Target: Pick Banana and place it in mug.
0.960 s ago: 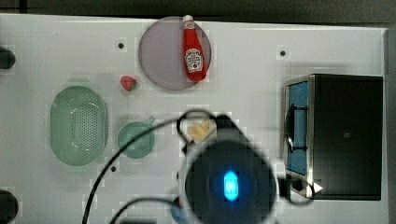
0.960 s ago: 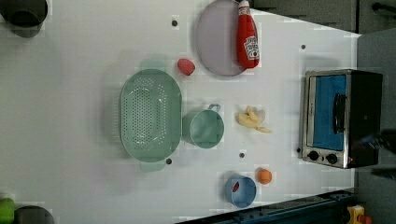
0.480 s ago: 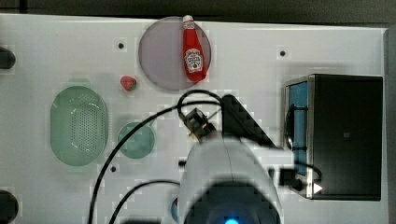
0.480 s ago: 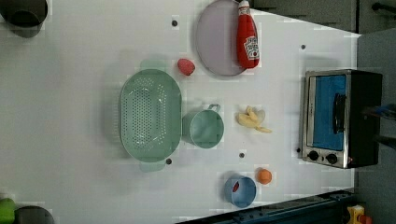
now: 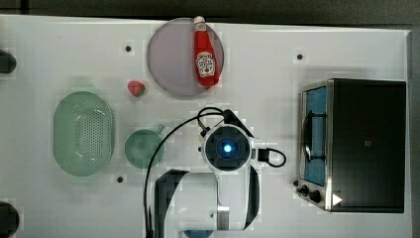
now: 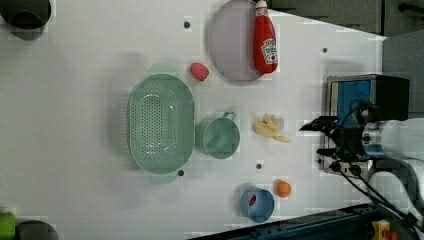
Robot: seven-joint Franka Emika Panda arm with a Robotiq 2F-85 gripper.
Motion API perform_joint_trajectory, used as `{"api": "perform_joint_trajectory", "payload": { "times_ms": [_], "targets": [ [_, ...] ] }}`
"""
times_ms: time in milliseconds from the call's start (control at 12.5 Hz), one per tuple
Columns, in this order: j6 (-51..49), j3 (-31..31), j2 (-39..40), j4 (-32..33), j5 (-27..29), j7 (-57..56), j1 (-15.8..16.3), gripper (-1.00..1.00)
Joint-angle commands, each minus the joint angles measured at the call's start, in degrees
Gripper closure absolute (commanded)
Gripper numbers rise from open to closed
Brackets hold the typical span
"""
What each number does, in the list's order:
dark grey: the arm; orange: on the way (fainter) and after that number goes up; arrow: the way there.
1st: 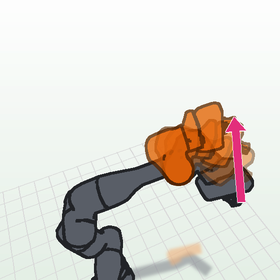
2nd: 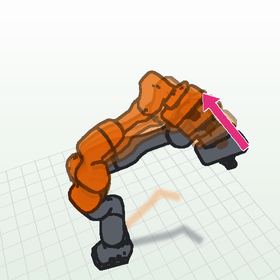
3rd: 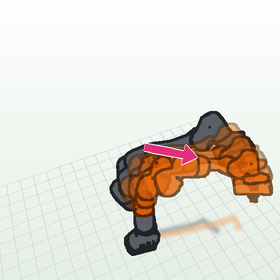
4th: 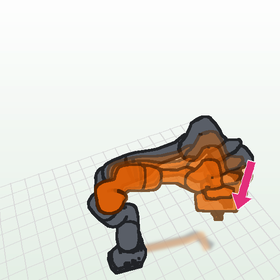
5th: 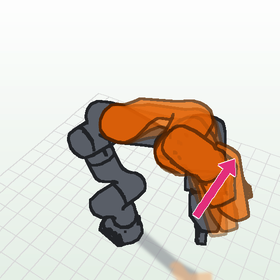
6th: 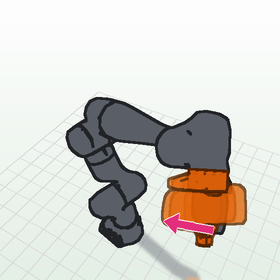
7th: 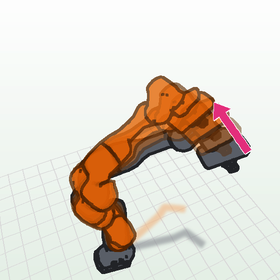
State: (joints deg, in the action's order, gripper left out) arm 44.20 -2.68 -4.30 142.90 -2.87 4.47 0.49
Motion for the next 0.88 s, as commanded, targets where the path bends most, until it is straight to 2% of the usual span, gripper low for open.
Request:
{"api": "perform_joint_trajectory", "payload": {
  "times_ms": [80,480,880],
  "targets": [
    [9.85,-0.15,4.10,0.20,-0.11,-0.67,-0.41,-1.00],
    [19.90,0.07,16.36,-0.07,0.35,-0.67,-0.40,-1.00],
    [25.83,0.42,22.83,-0.12,0.36,-0.67,-0.41,-1.00]
  ]
}}
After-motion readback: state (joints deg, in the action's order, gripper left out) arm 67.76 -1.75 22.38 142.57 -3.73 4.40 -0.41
